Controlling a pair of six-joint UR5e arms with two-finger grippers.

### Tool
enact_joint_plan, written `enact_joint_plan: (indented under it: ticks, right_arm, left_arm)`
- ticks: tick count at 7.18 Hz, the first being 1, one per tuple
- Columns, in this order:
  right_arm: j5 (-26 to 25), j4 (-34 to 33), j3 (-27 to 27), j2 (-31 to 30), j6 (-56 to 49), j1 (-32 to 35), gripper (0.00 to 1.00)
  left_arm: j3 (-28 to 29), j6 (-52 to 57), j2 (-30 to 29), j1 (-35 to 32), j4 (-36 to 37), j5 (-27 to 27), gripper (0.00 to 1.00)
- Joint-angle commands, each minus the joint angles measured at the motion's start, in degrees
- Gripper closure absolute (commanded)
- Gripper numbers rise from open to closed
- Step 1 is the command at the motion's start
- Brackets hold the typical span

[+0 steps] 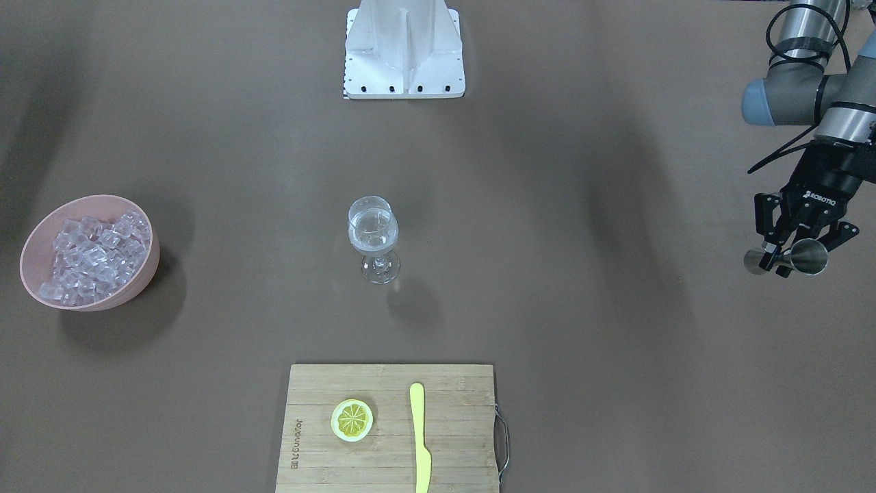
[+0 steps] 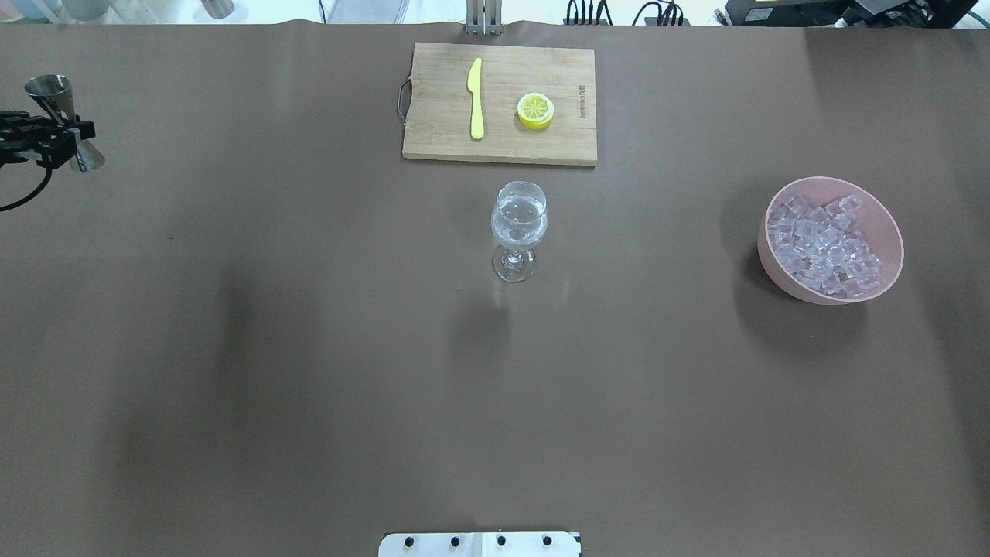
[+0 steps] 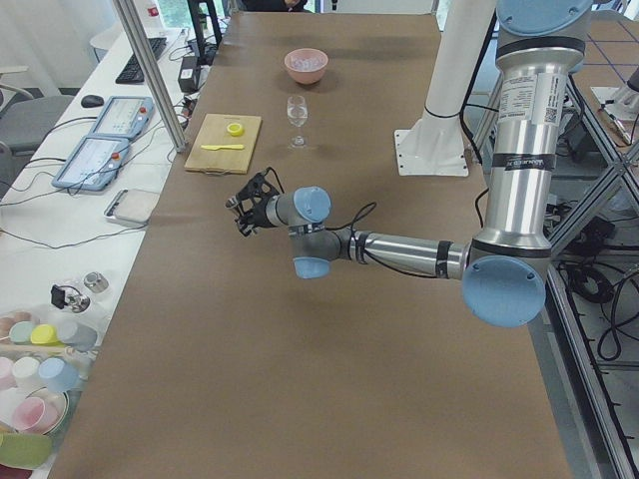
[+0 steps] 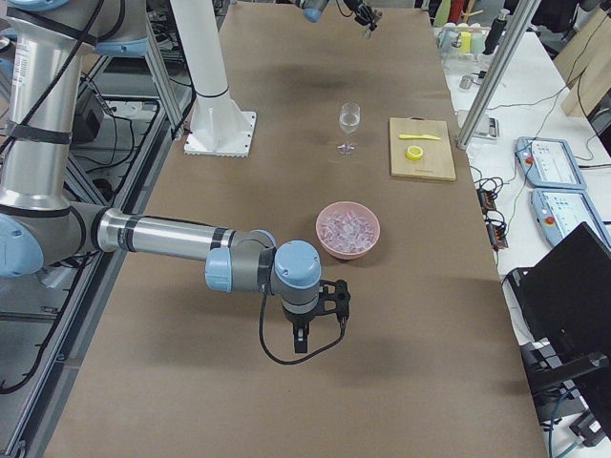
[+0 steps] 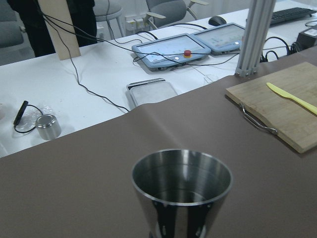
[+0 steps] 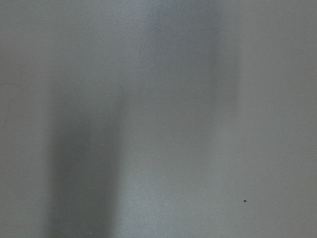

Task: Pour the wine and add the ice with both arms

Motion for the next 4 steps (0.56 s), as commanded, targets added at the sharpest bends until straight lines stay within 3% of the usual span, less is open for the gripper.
enact_joint_plan:
  ticks: [1,4]
  right_arm:
    - [0.0,0.01,0.03,0.03,-0.05,0.0,0.0]
    - [0.0,0.01,0.11,0.03,0.04,0.0,0.0]
  left_arm:
    - [0.68,-8.48,4.12,0.0,1.64,5.74,1.0]
    - [1.47,-20.51,5.01,0.61,5.79,10.66,1.0]
